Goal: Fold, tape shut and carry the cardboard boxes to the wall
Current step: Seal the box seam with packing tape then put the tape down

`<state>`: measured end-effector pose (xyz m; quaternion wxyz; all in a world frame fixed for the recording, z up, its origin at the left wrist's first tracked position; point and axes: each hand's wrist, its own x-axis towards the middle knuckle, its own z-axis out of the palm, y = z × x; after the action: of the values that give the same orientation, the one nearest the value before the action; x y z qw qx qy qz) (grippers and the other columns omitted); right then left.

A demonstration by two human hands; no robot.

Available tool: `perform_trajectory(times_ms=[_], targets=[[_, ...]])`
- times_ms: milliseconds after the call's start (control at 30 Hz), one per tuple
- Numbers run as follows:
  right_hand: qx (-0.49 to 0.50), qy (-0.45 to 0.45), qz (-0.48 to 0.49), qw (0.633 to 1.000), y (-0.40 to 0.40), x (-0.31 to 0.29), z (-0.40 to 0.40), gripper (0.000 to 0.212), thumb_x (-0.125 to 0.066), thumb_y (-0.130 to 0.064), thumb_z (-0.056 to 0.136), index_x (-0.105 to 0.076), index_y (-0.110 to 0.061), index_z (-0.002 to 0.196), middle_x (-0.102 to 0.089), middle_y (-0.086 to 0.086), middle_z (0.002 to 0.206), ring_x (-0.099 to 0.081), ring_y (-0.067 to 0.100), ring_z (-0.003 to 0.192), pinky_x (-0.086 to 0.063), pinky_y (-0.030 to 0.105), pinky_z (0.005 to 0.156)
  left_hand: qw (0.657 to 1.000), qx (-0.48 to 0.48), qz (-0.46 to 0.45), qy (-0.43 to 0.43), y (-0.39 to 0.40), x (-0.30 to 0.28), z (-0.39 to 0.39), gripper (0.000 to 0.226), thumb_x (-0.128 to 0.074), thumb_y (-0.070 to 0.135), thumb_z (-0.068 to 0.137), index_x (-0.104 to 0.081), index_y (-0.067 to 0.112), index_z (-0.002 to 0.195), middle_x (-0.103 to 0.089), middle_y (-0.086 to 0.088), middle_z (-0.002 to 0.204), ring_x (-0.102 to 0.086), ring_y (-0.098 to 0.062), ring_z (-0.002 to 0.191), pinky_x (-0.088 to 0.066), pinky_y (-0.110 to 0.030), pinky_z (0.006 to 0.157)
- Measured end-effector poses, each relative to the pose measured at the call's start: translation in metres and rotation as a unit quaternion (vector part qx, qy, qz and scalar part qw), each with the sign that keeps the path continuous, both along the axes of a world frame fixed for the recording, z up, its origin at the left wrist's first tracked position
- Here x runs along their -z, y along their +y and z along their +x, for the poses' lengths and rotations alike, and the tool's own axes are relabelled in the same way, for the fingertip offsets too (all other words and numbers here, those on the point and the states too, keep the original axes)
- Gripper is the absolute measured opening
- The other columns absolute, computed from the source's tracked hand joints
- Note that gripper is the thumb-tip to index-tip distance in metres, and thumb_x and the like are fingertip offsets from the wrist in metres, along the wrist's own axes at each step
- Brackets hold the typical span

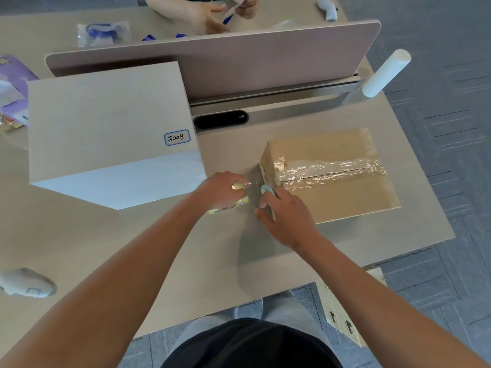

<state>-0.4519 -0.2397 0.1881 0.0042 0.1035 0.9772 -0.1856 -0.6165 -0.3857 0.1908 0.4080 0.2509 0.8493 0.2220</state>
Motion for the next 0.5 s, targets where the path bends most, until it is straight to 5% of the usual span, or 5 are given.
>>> perform_trajectory(times_ms=[333,500], targets=[[-0.044,-0.139,0.020,0.989,-0.003,-0.006,-0.037,0.025,-0.052,-0.037,0.100,-0.061,-0.019,0.115,-0.060,0.007,0.116,-0.059,0.034,0.114,-0.045,0.038,0.082,1.000,0.016,-0.008,-0.001,0.006,-0.006,0.000,0.047,-0.044,0.049,0.075,-0.069,0.043,0.115,-0.078,0.001,0.100,-0.072,-0.017,0.090,-0.058,-0.037,0.090],[-0.056,-0.189,0.017,0.980,0.000,-0.013,-0.046,0.018,-0.053,-0.038,0.100,-0.061,-0.021,0.100,-0.061,0.007,0.113,-0.062,0.032,0.108,-0.044,0.037,0.082,1.000,0.023,-0.018,0.002,0.007,-0.003,-0.002,0.042,-0.047,0.040,0.079,-0.069,0.042,0.115,-0.078,0.003,0.094,-0.073,-0.016,0.085,-0.058,-0.036,0.088]])
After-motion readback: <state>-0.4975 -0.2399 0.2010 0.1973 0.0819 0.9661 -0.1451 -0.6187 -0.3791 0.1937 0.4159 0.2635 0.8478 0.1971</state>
